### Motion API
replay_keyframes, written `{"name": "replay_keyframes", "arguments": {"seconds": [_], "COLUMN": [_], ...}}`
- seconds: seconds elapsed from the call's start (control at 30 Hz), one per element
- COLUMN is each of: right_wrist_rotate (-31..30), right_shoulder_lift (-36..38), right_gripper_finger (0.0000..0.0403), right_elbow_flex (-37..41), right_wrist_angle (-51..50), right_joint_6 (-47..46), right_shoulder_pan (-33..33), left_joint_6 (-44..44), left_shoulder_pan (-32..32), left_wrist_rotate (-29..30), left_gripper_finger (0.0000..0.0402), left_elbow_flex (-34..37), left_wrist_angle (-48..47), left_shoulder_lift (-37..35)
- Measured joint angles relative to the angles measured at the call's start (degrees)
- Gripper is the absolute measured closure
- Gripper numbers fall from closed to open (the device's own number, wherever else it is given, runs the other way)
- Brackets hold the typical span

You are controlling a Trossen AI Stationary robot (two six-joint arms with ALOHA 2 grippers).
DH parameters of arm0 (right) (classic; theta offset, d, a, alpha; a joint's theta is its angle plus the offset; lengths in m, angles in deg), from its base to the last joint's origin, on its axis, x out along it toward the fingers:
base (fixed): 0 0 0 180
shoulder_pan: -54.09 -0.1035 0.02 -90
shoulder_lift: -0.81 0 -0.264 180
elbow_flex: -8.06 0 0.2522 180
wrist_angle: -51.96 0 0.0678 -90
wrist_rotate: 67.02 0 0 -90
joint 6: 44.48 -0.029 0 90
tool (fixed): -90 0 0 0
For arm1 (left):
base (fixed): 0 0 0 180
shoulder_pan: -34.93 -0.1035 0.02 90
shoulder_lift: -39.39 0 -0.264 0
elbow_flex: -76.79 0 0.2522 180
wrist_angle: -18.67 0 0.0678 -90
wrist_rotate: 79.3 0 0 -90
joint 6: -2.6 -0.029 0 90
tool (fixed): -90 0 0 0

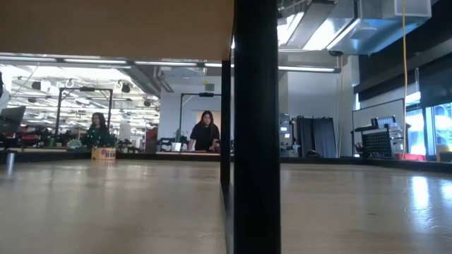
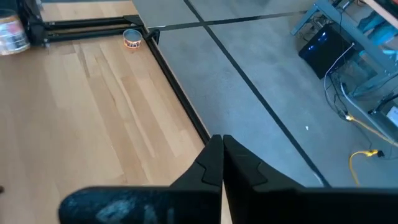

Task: Pick and place cans onto a shelf
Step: Put the canned black beans on the shelf

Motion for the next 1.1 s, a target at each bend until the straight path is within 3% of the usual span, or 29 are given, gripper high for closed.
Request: {"name": "replay_keyframes", "arguments": {"seconds": [0.27, 0.5, 0.8, 1.1], "right_wrist_rotate": [1.3, 1.3, 1.3, 1.3], "right_shoulder_lift": [0.0, 0.0, 0.0, 0.0], "right_gripper_finger": [0.0397, 0.0397, 0.0397, 0.0397], "right_elbow_flex": [0.0, 0.0, 0.0, 0.0], "right_wrist_angle": [0.0, 0.0, 0.0, 0.0], "right_joint_6": [-2.8, -3.0, -4.2, -4.2], "right_shoulder_pan": [0.0, 0.0, 0.0, 0.0], "left_joint_6": [-17.7, -24.4, -23.2, -19.8], "left_shoulder_pan": [7.1, 12.0, 17.7, 20.8], "left_wrist_rotate": [-1.2, -3.4, -4.6, -7.4], "left_gripper_finger": [0.0401, 0.0401, 0.0401, 0.0401], "left_elbow_flex": [-8.1, -13.0, -15.3, -15.3], "left_wrist_angle": [-1.3, -1.2, -2.2, -2.2], "left_shoulder_lift": [3.0, 9.7, 16.8, 18.6]}}
